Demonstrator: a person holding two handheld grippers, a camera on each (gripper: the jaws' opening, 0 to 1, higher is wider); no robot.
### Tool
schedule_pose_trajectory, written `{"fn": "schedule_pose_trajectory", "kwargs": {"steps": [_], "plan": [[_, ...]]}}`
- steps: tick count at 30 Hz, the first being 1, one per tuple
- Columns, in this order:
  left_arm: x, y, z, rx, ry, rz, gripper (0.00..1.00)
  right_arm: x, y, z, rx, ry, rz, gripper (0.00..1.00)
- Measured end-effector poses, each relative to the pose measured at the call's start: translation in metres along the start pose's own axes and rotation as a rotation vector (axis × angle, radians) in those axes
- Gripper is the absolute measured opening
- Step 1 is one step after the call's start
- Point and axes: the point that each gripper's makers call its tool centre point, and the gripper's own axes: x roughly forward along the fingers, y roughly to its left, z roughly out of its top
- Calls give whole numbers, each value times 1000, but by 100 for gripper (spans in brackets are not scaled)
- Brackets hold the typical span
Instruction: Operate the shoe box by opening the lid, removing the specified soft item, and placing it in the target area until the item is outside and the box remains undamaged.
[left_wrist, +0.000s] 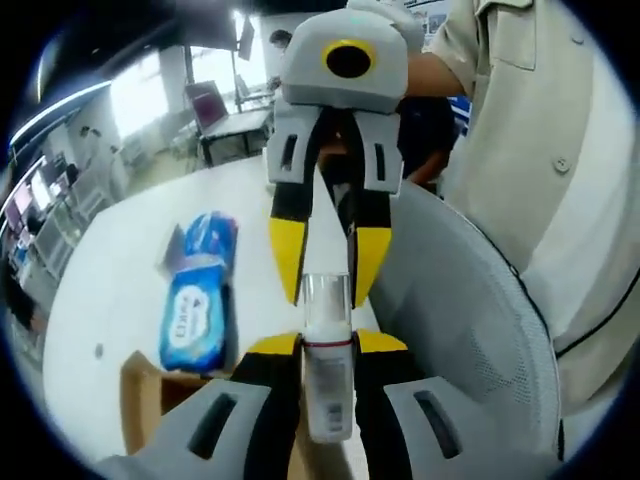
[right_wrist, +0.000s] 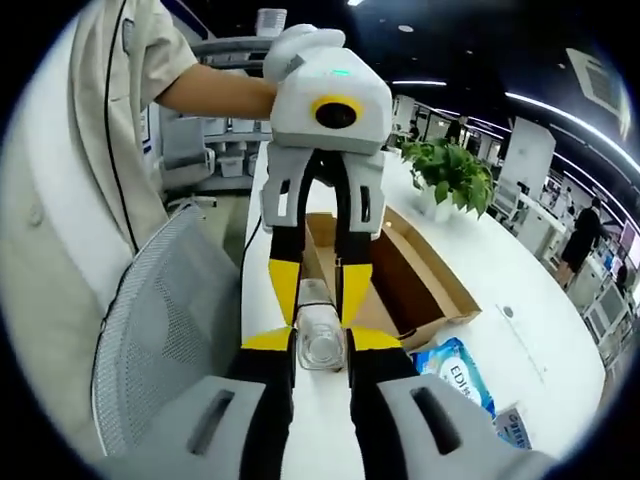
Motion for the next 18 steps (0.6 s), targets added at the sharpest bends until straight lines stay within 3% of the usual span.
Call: {"fn": "schedule_pose_trajectory", "kwargs": {"steps": [8, 18], "plan": [[5, -1, 0, 9, -29, -7, 18, -1, 2, 2, -8, 2, 9, 16], [0, 16, 3, -8, -61, 80, 18, -4, -16, 7, -21, 19, -14, 15]]}}
